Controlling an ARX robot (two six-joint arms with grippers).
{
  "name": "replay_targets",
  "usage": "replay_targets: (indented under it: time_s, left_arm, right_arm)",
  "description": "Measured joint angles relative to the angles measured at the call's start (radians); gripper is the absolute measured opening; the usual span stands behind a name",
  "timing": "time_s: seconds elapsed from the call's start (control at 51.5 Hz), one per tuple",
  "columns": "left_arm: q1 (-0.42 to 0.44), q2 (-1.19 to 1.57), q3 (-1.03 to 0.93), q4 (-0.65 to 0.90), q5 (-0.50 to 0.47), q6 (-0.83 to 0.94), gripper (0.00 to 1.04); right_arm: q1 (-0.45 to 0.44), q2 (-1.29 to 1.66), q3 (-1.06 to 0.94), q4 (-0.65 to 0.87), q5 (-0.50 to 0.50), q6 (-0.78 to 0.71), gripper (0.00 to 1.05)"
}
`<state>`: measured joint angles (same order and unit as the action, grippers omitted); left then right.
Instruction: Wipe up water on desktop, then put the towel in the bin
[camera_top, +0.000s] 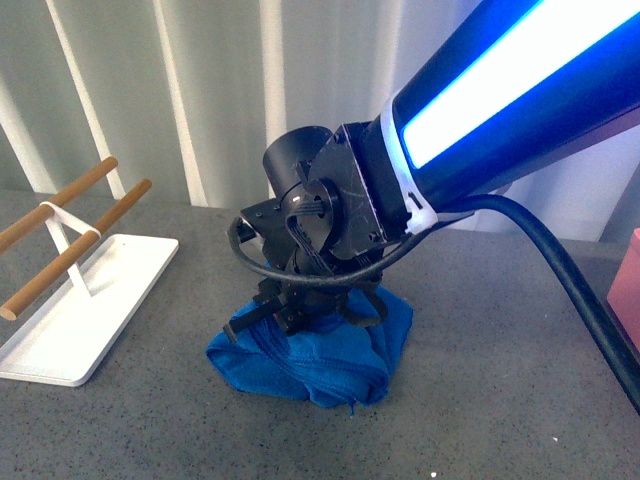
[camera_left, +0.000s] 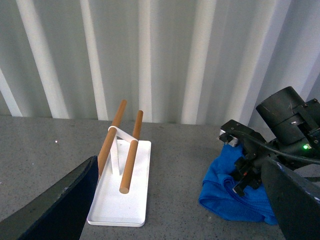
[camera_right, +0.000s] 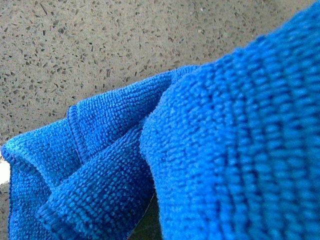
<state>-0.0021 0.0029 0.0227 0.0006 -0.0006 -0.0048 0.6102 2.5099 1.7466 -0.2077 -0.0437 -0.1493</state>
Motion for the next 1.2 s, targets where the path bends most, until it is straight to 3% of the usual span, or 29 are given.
replay_targets:
  time_s: [0.097, 0.349, 0.582, 0.912, 1.203]
  left_arm:
    - [0.0, 0.0, 0.0, 0.0, 0.0, 0.0, 0.98]
    - [0.0, 0.0, 0.0, 0.0, 0.0, 0.0, 0.98]
    - [0.0, 0.0, 0.0, 0.0, 0.0, 0.0, 0.98]
    - [0.0, 0.0, 0.0, 0.0, 0.0, 0.0, 0.98]
    - [0.0, 0.0, 0.0, 0.0, 0.0, 0.0, 0.98]
  right_arm:
    - [-0.002, -0.034, -0.06, 0.023, 0.01, 0.036, 0.04]
    - [-0.05, -0.171, -0.261, 0.068, 0.18, 0.117, 0.04]
    - [-0.184, -0.407, -0.32, 0.054, 0.245, 0.101, 0.04]
    - [-0.28, -0.772, -0.343, 0.005, 0.258, -0.027, 0.04]
    - [-0.482, -1.002, -0.417, -0.077, 0.349, -0.186, 0.04]
